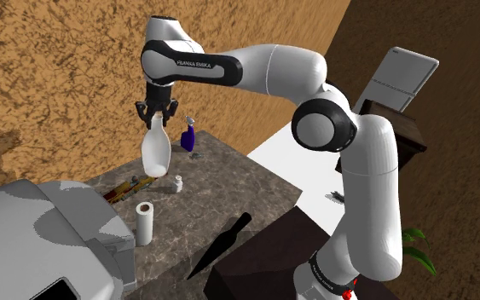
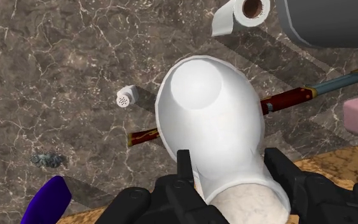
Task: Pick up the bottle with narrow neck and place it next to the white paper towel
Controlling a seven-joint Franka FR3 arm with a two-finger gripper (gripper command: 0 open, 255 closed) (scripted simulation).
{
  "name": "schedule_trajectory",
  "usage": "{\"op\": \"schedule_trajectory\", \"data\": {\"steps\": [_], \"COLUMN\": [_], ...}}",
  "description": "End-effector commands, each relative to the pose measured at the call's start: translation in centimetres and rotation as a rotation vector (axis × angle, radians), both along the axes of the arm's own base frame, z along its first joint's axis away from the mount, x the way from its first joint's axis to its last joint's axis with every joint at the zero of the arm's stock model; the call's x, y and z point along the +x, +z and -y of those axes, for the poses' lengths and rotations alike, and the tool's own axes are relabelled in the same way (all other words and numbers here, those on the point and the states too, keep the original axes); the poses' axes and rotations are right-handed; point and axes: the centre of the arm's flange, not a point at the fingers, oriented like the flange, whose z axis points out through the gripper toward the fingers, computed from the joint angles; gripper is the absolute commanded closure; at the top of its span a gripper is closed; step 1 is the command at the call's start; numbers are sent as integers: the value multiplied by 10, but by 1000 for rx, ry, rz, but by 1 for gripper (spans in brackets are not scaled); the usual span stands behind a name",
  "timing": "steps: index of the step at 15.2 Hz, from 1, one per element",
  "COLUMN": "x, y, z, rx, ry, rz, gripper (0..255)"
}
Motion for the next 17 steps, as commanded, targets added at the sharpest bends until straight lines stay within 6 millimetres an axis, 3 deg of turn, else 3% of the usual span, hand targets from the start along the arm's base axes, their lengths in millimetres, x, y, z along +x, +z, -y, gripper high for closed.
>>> {"op": "schedule_trajectory", "data": {"steps": [1, 17], "x": [0, 0], "y": [-9, -94], "z": [0, 0], "rx": [0, 0], "ry": [0, 0], "rz": [1, 1], "gripper": [255, 255]}}
